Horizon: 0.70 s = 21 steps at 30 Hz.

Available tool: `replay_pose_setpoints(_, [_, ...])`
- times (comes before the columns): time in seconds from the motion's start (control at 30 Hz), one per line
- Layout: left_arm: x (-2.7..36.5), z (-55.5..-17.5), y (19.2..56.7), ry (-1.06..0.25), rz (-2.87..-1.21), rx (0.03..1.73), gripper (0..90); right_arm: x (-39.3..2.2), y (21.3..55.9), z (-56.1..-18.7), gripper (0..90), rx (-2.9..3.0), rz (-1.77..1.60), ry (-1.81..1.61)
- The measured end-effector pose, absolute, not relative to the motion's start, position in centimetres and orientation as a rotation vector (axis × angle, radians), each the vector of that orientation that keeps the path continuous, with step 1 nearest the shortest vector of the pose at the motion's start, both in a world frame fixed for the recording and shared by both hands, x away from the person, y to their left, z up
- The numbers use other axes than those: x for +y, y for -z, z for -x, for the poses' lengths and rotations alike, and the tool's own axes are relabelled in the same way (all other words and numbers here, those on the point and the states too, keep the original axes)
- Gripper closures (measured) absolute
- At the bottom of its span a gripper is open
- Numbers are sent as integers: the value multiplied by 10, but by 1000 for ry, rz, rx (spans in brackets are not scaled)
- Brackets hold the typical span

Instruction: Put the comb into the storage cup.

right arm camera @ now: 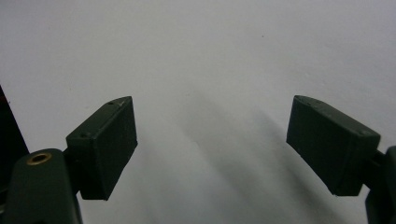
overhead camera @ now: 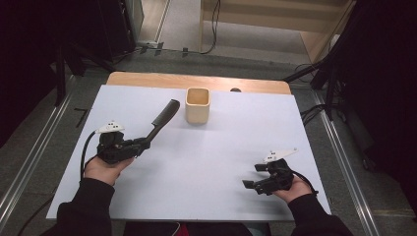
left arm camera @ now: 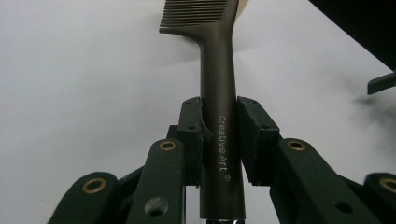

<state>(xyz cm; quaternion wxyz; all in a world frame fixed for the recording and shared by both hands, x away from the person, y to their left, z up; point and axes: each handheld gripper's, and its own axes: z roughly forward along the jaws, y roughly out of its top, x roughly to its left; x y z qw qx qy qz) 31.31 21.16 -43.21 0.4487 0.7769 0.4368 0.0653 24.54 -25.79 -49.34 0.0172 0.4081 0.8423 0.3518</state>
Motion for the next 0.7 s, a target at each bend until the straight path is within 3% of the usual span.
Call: replay_pose_setpoints(0.7, [161, -322, 407, -90, -1898, 944, 731, -258, 492, -245, 146, 2609, -1265, -1102])
